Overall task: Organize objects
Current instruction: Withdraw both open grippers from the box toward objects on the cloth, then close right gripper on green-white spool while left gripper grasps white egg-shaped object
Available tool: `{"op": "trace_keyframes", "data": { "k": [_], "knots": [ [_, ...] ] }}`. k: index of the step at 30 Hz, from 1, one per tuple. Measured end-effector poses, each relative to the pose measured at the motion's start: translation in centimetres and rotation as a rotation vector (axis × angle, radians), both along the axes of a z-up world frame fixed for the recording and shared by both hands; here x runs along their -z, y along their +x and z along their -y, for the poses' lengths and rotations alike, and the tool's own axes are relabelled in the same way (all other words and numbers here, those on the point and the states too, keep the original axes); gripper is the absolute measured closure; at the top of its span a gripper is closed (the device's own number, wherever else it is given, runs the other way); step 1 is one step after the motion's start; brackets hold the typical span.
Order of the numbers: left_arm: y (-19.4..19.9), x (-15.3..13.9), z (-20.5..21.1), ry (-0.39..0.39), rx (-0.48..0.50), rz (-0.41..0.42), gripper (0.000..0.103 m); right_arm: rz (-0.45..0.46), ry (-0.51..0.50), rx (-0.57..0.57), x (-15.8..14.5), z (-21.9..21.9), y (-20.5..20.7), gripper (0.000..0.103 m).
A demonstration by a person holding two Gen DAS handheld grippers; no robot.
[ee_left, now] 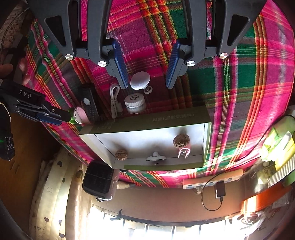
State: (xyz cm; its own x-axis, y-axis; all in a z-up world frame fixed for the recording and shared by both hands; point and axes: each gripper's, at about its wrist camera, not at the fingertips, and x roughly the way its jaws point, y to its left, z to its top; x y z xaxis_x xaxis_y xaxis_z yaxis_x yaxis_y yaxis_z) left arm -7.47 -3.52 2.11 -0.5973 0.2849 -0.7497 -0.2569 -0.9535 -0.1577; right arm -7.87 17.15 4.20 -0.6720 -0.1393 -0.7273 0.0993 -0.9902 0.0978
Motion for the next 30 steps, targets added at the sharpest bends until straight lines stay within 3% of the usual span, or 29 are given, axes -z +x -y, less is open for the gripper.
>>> {"op": "trace_keyframes", "data": {
  "k": [30],
  "knots": [
    [-0.6,1.1,-0.6,-0.019,-0.009,0.038,0.062,0.059,0.034,0.053,1.8,-0.4,-2.0,0.051]
  ]
}}
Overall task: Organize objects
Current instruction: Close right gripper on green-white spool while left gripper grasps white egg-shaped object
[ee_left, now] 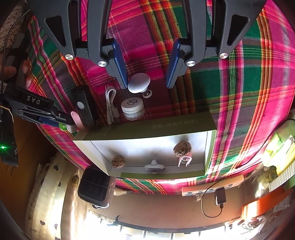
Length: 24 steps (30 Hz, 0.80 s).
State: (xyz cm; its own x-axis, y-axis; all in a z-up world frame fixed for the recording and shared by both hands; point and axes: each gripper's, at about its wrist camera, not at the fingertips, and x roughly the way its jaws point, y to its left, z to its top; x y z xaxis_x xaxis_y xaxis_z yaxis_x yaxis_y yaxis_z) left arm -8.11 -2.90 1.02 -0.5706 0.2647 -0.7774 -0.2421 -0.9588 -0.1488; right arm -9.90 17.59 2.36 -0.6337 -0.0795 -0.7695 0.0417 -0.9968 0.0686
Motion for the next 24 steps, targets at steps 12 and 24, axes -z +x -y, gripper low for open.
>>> {"op": "trace_keyframes", "data": {
  "k": [12,24],
  "knots": [
    [-0.46,0.08,-0.42,-0.006,-0.003,-0.002,0.061,0.025,0.007,0.018,0.43,-0.2,-0.86,0.051],
    [-0.78,0.09,-0.24,0.007,-0.026,0.002,0.064,0.025,0.014,0.011,0.56,-0.09,-0.83,0.053]
  ]
}}
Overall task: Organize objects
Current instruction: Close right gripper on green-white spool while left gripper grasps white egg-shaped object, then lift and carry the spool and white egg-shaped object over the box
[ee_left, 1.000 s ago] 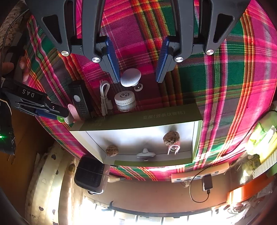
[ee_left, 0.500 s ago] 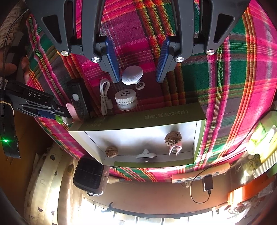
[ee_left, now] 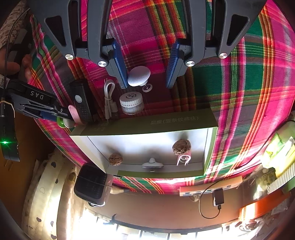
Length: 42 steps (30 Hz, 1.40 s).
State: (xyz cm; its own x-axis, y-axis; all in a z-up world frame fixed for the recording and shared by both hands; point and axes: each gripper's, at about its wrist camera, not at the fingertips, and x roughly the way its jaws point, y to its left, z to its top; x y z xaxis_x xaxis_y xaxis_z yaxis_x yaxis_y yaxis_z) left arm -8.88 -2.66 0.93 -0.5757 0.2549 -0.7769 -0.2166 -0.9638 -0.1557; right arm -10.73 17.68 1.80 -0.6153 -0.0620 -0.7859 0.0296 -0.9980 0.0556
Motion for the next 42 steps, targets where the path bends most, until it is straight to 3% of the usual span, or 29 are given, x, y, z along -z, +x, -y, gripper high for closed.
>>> {"op": "trace_keyframes", "data": {
  "k": [9,42],
  "knots": [
    [0.06,0.01,0.07,-0.022,-0.012,-0.008,0.081,-0.009,-0.012,-0.031,-0.08,0.47,0.2,0.069],
    [0.16,-0.35,0.25,-0.023,-0.016,-0.021,0.081,-0.025,-0.016,-0.045,-0.16,0.77,0.65,0.069]
  ]
}}
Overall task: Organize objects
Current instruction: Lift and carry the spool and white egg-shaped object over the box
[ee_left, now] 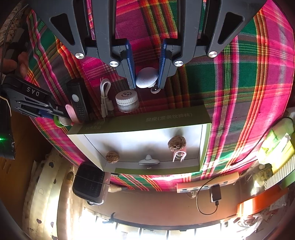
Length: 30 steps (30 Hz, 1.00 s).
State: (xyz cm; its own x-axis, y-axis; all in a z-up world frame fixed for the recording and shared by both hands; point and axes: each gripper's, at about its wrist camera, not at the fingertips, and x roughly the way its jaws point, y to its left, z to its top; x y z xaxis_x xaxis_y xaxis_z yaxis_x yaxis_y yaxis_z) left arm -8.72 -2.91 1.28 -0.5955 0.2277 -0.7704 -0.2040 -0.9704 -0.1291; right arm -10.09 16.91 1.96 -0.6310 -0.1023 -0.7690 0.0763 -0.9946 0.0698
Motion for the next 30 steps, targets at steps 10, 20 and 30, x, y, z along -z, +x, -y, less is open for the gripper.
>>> {"op": "trace_keyframes", "data": {
  "k": [10,20,30],
  "knots": [
    [0.1,-1.0,0.1,0.004,0.008,-0.028,0.081,-0.018,-0.01,-0.001,-0.7,-0.3,0.3,0.069],
    [-0.5,-2.4,0.5,0.007,0.002,-0.059,0.081,-0.051,-0.016,-0.015,-2.4,0.0,-0.1,0.069],
    [-1.3,-3.1,0.7,0.008,-0.002,-0.071,0.081,-0.079,-0.02,-0.062,-3.8,1.3,-1.3,0.069]
  ]
}}
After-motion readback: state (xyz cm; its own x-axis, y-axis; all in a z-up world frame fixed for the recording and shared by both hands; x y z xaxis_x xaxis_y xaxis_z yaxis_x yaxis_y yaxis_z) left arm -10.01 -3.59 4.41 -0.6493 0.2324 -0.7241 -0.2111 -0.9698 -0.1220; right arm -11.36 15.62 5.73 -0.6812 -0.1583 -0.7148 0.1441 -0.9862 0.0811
